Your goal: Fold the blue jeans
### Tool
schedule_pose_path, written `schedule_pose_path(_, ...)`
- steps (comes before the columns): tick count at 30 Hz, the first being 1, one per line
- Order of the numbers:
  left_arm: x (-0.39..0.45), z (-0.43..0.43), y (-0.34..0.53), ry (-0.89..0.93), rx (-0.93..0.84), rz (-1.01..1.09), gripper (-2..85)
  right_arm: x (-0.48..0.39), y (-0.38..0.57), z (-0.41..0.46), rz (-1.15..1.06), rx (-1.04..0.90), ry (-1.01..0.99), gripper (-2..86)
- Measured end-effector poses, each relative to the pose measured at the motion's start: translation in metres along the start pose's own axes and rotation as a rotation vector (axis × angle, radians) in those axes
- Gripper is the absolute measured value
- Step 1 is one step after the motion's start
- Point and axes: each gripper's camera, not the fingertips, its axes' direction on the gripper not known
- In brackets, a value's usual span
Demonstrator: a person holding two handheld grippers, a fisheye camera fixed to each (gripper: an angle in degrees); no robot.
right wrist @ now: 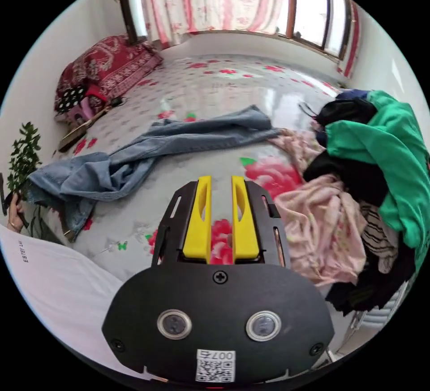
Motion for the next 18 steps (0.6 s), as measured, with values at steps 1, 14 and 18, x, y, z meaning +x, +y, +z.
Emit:
schedule_pose_path(1, 0.000, -0.002, 0.000, 0.004, 0.002, 0.003, 2.6, -0.023, -0.017, 0.027, -0.043, -0.065, -0.113, 8.9)
schedule_pose_path(14, -0.040, -0.095, 0.034, 0.075, 0.105, -0.051, 2.7, -0.055, -0.060, 0.090, -0.020, -0.291, -0.302, 2.8)
schedule_pose_path(18, -0.046, -0.143, 0.045, 0.136, 0.195, -0.054, 2.6, 0.032, 0.000, -0.087, 0.076, 0.060, -0.360, 1.1)
